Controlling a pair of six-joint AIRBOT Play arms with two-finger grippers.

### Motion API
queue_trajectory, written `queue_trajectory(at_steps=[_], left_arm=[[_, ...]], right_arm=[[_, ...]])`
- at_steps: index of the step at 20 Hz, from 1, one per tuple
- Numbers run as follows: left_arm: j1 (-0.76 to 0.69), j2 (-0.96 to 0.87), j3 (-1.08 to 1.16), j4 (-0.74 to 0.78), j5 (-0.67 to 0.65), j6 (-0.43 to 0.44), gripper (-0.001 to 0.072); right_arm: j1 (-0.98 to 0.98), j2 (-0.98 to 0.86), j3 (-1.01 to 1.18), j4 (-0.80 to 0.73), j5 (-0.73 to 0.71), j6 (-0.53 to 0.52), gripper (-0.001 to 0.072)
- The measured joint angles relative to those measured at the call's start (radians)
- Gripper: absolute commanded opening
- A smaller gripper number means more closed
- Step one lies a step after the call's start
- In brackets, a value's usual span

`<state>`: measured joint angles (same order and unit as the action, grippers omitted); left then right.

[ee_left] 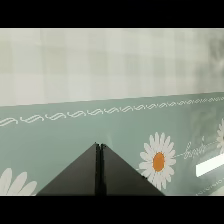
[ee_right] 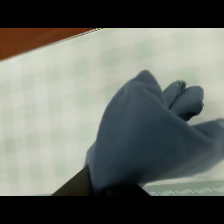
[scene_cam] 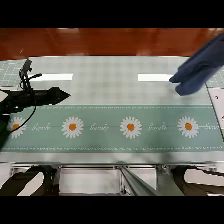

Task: Fold the shirts.

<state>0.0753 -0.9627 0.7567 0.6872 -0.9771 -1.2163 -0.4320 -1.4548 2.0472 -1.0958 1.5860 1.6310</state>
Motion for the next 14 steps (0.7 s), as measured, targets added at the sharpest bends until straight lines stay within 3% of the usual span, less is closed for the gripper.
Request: queue_trajectory(at_steps=[7,14], left_arm=[[0.000,0.000,0.000,0.000,-0.002,0.000,0.0017],[0.050,0.000,0.002,0.000,0.016,0.000,0.0017]], right_arm=[[-0.388,0.039,-0.047,0.116,0.126,0.024,0.0026],[-0.664,0.167,-0.259,-0.014,0.245,-0.014,0.0026]])
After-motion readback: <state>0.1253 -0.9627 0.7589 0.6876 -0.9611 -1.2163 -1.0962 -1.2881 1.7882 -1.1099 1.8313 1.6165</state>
